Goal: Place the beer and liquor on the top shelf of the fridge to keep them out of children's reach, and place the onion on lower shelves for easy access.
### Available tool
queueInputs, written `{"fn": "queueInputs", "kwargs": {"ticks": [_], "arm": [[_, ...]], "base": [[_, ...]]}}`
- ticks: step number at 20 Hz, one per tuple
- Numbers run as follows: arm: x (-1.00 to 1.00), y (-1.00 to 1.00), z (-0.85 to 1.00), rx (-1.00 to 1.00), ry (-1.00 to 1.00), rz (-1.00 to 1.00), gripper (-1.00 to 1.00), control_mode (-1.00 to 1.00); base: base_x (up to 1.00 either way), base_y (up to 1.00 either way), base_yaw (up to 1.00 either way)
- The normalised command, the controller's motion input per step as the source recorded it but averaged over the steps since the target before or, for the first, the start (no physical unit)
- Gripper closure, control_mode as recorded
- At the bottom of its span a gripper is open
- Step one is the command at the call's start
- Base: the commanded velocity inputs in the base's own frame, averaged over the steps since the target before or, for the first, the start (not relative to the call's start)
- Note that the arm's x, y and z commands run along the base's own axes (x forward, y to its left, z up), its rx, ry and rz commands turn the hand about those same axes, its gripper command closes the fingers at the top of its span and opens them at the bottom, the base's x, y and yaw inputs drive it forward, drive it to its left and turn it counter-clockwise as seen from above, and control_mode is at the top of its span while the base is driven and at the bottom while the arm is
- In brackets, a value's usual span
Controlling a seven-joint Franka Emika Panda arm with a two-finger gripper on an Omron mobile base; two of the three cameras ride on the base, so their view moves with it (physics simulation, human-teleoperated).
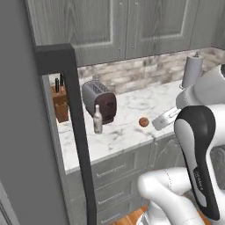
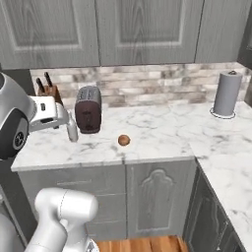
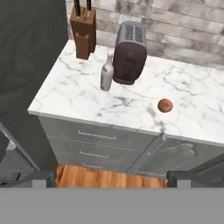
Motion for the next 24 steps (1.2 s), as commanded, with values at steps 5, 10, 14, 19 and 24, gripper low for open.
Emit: {"fn": "queueInputs", "kwargs": {"ticks": [5,10,14,19,24], "arm": [[0.00,0.00,0.00,0.00,0.00,0.00,-1.00,1.00],[0.45,-0.16,-0.59,0.09,-0.07,0.21,-1.00,-1.00],[0.37,-0.20,-0.58,0.08,-0.06,0.08,-1.00,-1.00],[0.32,0.00,-0.40,0.08,-0.05,0.09,-1.00,-1.00],[0.21,0.02,-0.06,0.07,-0.11,0.15,-1.00,-1.00]], "base": [[0.55,0.00,0.41],[0.00,0.00,0.00],[0.00,0.00,0.00],[0.00,0.00,0.00],[0.00,0.00,0.00]]}}
